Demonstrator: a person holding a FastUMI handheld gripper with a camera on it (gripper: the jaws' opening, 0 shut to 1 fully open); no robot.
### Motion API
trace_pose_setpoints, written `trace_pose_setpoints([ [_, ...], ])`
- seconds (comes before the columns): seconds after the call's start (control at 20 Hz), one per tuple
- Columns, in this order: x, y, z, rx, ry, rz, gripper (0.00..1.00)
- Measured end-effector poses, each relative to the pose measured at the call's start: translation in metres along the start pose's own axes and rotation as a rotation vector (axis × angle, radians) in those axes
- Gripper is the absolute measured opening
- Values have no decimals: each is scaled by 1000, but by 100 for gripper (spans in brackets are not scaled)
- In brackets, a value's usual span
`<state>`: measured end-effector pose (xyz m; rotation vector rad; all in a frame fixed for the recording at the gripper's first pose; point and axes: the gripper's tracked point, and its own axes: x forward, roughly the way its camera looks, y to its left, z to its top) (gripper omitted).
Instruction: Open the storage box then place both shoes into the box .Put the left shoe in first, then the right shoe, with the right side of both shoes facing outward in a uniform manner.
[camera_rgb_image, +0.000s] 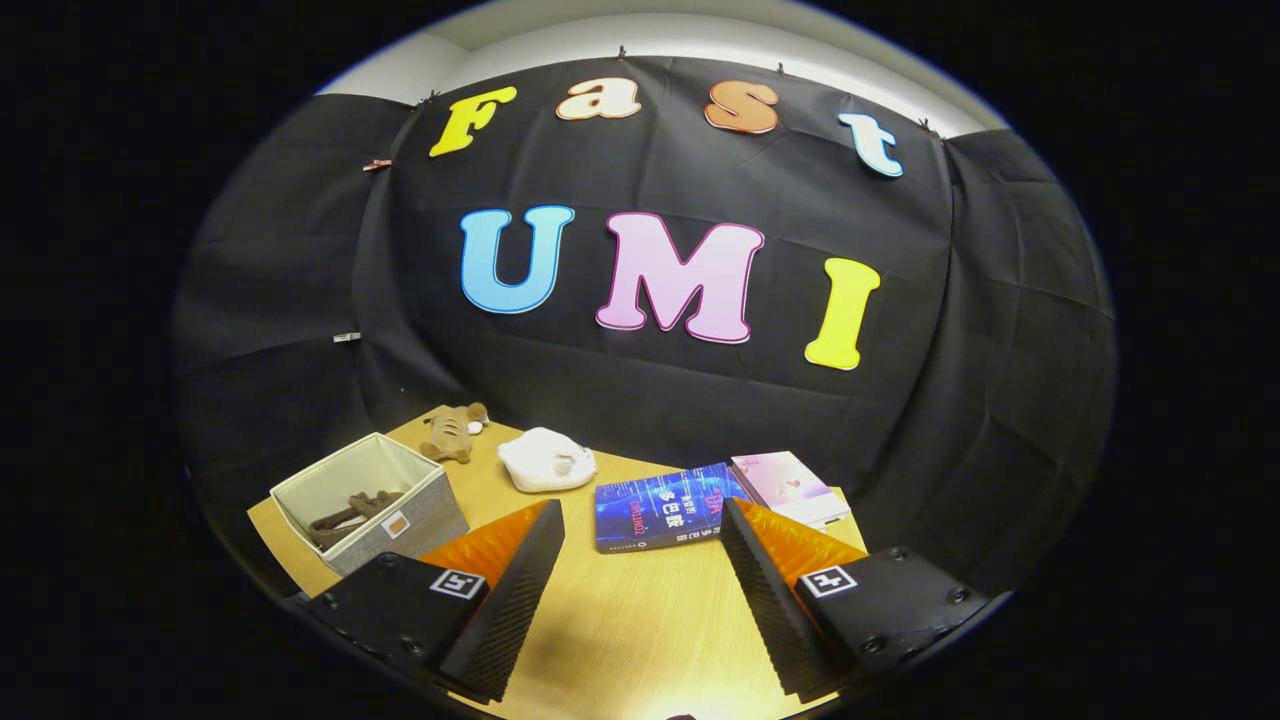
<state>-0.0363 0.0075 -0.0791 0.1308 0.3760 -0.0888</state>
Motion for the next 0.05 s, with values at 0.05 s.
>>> trace_pose_setpoints([
  [0.05,1,-1,-1,-1,3,0,98],
])
